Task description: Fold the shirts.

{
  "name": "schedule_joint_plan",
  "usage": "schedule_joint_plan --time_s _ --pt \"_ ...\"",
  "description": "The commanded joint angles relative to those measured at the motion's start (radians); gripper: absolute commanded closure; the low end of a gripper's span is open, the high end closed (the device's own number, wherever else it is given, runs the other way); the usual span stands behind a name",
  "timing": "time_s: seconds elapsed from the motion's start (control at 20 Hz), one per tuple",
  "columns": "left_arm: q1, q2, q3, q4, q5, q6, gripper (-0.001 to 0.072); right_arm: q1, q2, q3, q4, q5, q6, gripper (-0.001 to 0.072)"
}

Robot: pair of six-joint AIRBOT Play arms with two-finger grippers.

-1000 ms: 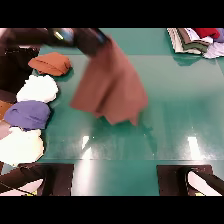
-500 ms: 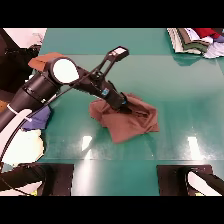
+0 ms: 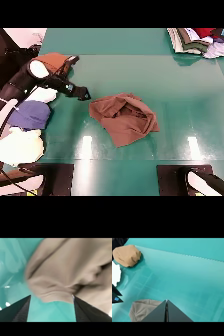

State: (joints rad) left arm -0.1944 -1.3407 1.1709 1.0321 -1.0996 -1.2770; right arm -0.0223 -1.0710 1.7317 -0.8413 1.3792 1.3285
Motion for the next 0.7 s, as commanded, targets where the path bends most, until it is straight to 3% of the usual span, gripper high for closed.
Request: schedule_joint_plan --time_s 0.0,0.2,0.55,0.6,0.65 --pt "0.064 -0.031 -0.145 -0.087 0.116 0.065 0.0094 0.000 -0.008 0.001 0.002 0.003 0.000 0.0695" --pt "0.063 -0.145 -0.150 -0.280 0.124 0.165 0.0095 0.000 -0.043 0.001 0.009 0.065 0.000 0.0695" --pt "0.043 -0.195 -0.150 -0.326 0.183 0.167 0.0097 0.000 -0.092 0.001 0.008 0.087 0.000 0.0695" --pt "0.031 -0.195 -0.150 -0.329 0.202 0.167 0.0118 0.000 -0.095 0.000 0.006 0.094 0.000 0.0695" --pt "0.020 -0.195 -0.150 -0.330 0.221 0.167 0.0366 0.000 -0.096 0.000 -0.009 0.103 0.001 0.0695"
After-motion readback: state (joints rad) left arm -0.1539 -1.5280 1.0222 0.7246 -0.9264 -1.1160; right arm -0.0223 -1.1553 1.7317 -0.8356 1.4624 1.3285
